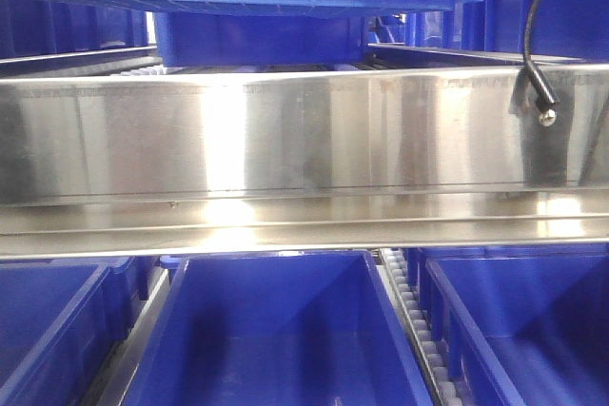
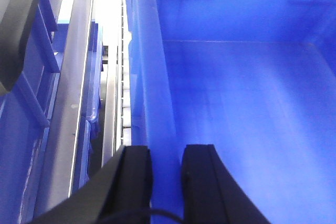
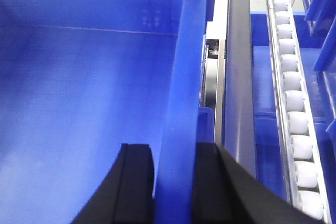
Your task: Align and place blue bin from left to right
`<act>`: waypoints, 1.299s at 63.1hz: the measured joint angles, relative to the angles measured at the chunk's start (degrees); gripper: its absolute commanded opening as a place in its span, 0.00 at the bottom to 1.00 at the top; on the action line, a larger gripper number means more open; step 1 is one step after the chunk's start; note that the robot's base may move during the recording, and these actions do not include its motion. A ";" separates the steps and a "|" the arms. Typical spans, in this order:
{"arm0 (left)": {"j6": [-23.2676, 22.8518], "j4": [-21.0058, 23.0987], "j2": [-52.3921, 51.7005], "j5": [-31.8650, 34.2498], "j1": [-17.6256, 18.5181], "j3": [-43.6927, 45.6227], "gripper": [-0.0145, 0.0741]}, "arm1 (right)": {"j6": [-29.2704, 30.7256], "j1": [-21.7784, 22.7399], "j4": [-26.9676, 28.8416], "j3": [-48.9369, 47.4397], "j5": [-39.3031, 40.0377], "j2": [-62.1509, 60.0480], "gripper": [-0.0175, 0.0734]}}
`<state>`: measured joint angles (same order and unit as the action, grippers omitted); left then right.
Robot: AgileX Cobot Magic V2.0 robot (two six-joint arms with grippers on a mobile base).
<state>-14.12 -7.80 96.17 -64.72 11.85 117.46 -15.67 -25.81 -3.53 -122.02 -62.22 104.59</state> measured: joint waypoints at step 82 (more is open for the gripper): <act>0.00 0.11 0.00 0.38 0.00 0.00 0.15 | -0.21 0.00 -0.14 0.00 0.10 0.00 0.12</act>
<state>-14.12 -7.68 96.17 -64.34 11.85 117.46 -15.88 -25.81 -3.67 -122.02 -62.12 104.59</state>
